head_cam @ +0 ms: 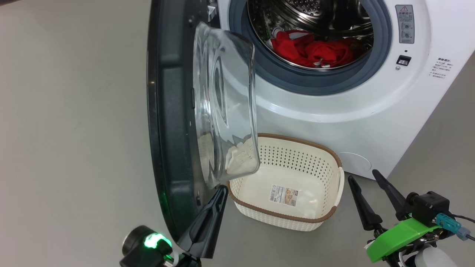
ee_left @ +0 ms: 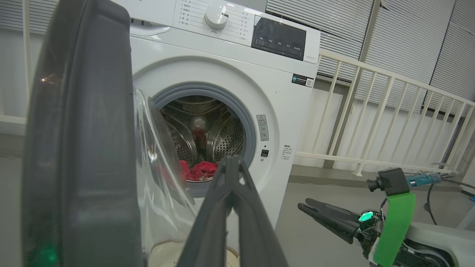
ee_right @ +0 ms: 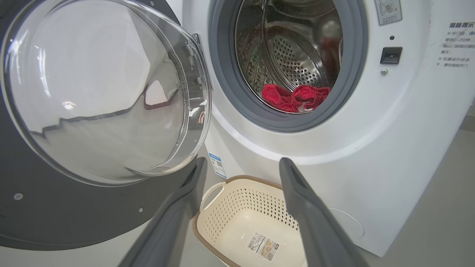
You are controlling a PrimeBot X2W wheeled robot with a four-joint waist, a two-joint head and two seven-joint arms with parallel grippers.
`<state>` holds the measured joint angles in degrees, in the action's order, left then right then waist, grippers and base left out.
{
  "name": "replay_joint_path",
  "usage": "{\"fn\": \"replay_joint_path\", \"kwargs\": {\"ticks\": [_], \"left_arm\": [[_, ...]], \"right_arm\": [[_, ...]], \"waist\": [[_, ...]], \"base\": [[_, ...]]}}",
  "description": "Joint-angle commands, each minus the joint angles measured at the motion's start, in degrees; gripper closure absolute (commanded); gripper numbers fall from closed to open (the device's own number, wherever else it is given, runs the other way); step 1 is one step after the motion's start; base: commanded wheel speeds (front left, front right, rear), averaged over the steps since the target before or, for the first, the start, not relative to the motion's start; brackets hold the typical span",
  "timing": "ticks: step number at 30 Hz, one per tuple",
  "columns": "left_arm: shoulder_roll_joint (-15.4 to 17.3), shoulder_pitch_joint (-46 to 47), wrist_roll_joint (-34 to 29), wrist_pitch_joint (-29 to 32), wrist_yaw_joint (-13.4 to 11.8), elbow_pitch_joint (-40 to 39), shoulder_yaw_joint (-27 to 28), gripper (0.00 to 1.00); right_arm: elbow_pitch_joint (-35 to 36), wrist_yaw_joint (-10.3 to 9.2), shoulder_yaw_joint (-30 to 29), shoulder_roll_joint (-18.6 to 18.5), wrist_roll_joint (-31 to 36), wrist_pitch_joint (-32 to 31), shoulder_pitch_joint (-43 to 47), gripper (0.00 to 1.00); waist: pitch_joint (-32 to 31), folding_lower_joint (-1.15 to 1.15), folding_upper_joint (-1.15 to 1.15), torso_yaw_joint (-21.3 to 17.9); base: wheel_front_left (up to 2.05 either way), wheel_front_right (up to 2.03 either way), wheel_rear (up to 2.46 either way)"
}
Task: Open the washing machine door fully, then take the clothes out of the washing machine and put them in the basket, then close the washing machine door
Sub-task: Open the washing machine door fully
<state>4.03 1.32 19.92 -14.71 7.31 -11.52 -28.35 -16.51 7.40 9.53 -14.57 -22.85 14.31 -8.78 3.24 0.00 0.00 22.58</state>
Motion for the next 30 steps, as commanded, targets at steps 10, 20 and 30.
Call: {"fn": "replay_joint_path", "kwargs": {"ticks": [10, 20, 30], "left_arm": [[0.0, 1.0, 6.0, 0.5, -0.3, 9.2, 3.1, 1.0], [1.1, 1.7, 7.6, 0.4, -2.4, 13.7, 7.1, 1.0], [4.0, 2.1, 8.9, 0.0, -4.4, 15.7, 13.5, 1.0]], "right_arm": [[1.9, 0.09, 1.2, -0.6, 1.2, 0.7, -1.0, 0.0], [2.4, 0.09, 1.4, -0.6, 1.5, 0.7, -1.1, 0.0], [2.9, 0.09, 1.9, -0.7, 1.8, 0.7, -1.6, 0.0]], "waist": [[0.0, 0.0, 0.0, 0.1], [0.2, 0.0, 0.0, 0.6], [0.8, 0.0, 0.0, 1.3]], "base": [[0.0, 0.0, 0.0], [0.0, 0.0, 0.0], [0.0, 0.0, 0.0]]}}
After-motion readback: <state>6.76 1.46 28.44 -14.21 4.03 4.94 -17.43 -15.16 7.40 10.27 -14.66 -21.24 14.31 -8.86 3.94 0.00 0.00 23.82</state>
